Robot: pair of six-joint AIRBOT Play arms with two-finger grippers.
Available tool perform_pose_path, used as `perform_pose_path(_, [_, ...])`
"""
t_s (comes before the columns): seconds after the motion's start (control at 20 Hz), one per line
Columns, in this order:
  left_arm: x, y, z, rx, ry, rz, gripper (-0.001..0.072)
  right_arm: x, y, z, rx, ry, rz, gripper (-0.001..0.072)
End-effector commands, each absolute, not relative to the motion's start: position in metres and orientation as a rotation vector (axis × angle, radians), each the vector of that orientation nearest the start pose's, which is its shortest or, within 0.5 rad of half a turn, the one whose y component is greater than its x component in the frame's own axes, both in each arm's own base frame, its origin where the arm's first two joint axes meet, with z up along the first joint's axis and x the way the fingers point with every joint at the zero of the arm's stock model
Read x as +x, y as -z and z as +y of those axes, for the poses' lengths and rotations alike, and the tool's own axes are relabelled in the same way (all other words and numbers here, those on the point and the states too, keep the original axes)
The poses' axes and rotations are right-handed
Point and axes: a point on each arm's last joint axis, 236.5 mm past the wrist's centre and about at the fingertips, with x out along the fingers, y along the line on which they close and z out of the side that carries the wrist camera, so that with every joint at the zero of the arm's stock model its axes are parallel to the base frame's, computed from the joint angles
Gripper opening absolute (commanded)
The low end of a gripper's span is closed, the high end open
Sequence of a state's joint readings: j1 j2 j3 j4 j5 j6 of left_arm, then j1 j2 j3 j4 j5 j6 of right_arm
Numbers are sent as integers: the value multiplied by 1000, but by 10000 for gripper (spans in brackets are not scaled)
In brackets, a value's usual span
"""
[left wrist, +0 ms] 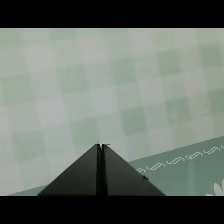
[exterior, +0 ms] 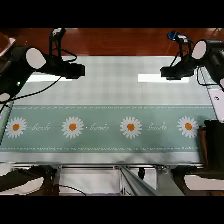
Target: Fold the shirts.
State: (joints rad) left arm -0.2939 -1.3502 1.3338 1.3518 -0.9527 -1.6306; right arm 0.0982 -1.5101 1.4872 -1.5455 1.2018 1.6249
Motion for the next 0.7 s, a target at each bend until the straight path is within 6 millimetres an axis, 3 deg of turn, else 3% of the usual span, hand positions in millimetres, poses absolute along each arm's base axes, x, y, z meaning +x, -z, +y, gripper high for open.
perform_pose_path(0.0, [434,-61,-171,-94,322,1036,20,449,-19,50,-10,-55,1263,27])
perform_pose_path(0.65, [435,-51,-171,-91,318,1059,20,450,-19,48,-15,-51,1260,27])
